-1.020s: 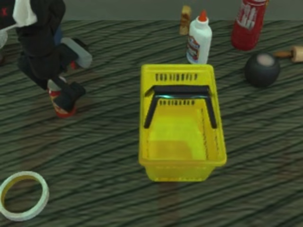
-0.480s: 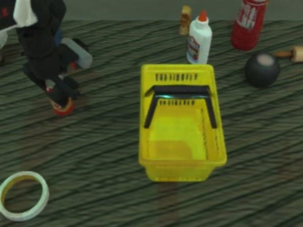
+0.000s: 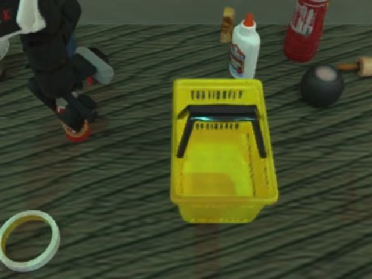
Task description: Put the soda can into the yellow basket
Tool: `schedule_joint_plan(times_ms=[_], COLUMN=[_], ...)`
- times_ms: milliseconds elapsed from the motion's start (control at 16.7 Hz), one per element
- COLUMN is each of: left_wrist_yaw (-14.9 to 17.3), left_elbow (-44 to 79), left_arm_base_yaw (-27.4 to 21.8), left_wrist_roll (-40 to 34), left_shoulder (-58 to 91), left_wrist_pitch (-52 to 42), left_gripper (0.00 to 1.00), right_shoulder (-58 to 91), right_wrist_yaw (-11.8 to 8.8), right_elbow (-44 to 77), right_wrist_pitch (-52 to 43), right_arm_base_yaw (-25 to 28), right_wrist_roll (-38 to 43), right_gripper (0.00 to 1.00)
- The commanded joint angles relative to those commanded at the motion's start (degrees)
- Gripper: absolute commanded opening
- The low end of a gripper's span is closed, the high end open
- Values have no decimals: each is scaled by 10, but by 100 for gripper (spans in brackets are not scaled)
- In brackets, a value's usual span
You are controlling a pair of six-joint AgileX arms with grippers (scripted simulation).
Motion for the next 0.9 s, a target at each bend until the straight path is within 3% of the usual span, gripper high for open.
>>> schedule_joint_plan(times_ms=[240,420,660,900], left_wrist_yaw=[0,28,121,254], left_elbow=[0,-7,-34,-78], left_arm_base_yaw=[1,-5,-17,-33], left_wrist_roll=[1,-10,-51,-114], left_shoulder=[-1,-2,-7,-18], left_wrist_pitch=[0,35,156,344], left_gripper=[0,0,0,0], right_shoulder=[0,0,0,0], right_wrist_yaw=[0,0,0,0], right_elbow=[0,0,0,0], right_wrist_pitch=[0,0,0,0], right_arm_base_yaw=[0,0,0,0], right_wrist_roll=[0,0,0,0], right_gripper=[100,100,100,100])
